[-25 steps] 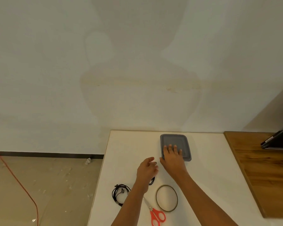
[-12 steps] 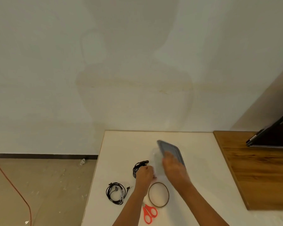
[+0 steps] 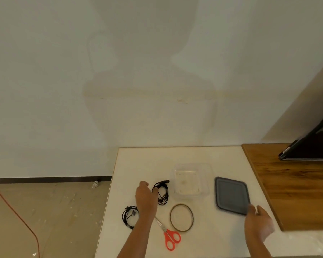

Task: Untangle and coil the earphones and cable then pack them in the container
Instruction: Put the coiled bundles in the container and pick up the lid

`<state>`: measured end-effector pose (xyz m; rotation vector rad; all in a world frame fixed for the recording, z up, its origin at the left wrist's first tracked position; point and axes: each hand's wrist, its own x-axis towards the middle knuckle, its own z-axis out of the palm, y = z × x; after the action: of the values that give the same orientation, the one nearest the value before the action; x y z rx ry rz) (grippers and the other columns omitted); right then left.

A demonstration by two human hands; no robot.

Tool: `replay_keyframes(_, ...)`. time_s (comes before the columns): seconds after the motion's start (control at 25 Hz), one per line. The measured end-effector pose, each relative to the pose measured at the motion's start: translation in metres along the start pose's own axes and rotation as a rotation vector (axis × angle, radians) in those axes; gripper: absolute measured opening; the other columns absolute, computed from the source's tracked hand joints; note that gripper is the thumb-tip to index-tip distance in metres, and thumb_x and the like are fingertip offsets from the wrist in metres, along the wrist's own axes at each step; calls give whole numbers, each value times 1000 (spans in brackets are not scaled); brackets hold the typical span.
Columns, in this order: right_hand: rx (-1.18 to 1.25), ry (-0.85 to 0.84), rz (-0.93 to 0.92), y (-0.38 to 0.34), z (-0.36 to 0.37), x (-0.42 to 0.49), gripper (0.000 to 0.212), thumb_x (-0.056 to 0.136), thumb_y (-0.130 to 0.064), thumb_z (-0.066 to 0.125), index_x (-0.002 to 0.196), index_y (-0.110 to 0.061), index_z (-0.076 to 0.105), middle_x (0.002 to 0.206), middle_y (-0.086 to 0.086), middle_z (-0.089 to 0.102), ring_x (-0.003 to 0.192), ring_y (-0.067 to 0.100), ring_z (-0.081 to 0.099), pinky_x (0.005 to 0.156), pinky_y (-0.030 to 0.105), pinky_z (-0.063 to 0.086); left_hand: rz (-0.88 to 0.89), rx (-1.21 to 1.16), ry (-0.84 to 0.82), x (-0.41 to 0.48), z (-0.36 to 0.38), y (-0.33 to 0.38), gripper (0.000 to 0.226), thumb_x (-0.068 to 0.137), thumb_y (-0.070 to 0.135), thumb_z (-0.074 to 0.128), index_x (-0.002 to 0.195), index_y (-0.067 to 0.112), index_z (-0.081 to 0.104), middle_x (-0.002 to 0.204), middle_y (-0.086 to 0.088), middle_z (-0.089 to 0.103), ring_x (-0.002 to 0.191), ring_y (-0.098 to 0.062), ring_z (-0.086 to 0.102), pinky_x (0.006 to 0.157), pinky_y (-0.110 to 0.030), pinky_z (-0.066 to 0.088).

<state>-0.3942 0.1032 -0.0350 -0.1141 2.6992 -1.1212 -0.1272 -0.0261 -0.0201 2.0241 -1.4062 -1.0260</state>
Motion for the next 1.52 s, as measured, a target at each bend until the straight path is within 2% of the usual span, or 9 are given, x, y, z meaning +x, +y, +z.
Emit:
replay_keyframes(0.12, 21, -32, -446, -37, 18, -46, 21, 89, -9, 62, 110, -7, 67, 101, 16, 65, 94, 35, 61, 76, 39, 49, -6, 164, -136, 16, 0, -6, 44, 85, 27, 68, 119, 5, 50, 111, -11, 59, 101, -26, 57, 71, -28, 42)
replay_keyframes(0.28, -323, -815, -745, -85, 86, -143, 30, 97, -18, 44, 122, -11, 58, 116, 8, 65, 105, 25, 61, 88, 33, 50, -22, 215, -118, 22, 6, -8, 21, 83, 21, 68, 102, 12, 65, 97, -4, 67, 79, -20, 61, 63, -27, 45)
replay_keyframes(0.4, -426, -840, -647, -80, 113, -170, 26, 99, -19, 39, 118, -6, 51, 116, 11, 60, 104, 24, 60, 81, 31, 48, -40, 91, -149, 23, 2, -14, 16, 81, 10, 67, 94, 4, 72, 92, -13, 73, 79, -24, 66, 70, -30, 52)
replay_keyframes(0.72, 270, -641, -416, -93, 62, -123, 18, 79, -7, 70, 88, -22, 70, 76, -9, 71, 70, 4, 67, 58, 7, 47, -37, -483, -217, 0, -6, 33, 5, 81, 3, 70, 85, 1, 72, 73, -14, 73, 59, -13, 71, 54, -20, 56)
replay_keyframes(1.04, -175, -530, -424, -91, 64, -65, 5, 86, -13, 66, 85, -8, 63, 77, 4, 65, 68, 18, 62, 61, 32, 52, 104, -88, -433, -9, 44, 63, 39, 90, 3, 50, 128, 3, 58, 122, -16, 64, 107, -24, 64, 91, -29, 53)
replay_keyframes(1.2, -12, -440, -658, -85, 63, -90, 8, 90, -11, 58, 85, -12, 64, 78, 1, 63, 68, 16, 59, 63, 32, 52, 101, -135, -171, -3, -3, 34, 21, 86, 4, 57, 102, 6, 71, 100, -13, 72, 96, -29, 68, 88, -34, 53)
replay_keyframes(1.32, 19, -781, -781, -71, 70, -142, 7, 86, -11, 62, 85, -12, 69, 74, -3, 65, 61, 7, 56, 61, 24, 47, -23, 146, 48, 8, -53, -23, 20, 87, 19, 61, 106, 11, 62, 104, -9, 67, 95, -32, 65, 78, -32, 49)
replay_keyframes(1.4, -106, -1031, -651, -58, 81, -181, 14, 85, -24, 66, 93, -12, 68, 76, -1, 63, 62, 9, 55, 59, 26, 47, -158, 287, -10, 8, -70, -53, 35, 86, 24, 63, 114, 5, 54, 113, -17, 59, 102, -36, 59, 78, -35, 45)
replay_keyframes(1.52, -432, -1071, -630, -46, 101, -222, 29, 84, -37, 63, 99, -13, 56, 90, 4, 57, 75, 16, 51, 62, 27, 38, -162, 264, -108, 6, -67, -67, 40, 88, 30, 63, 114, 0, 55, 114, -20, 60, 98, -31, 58, 74, -31, 43)
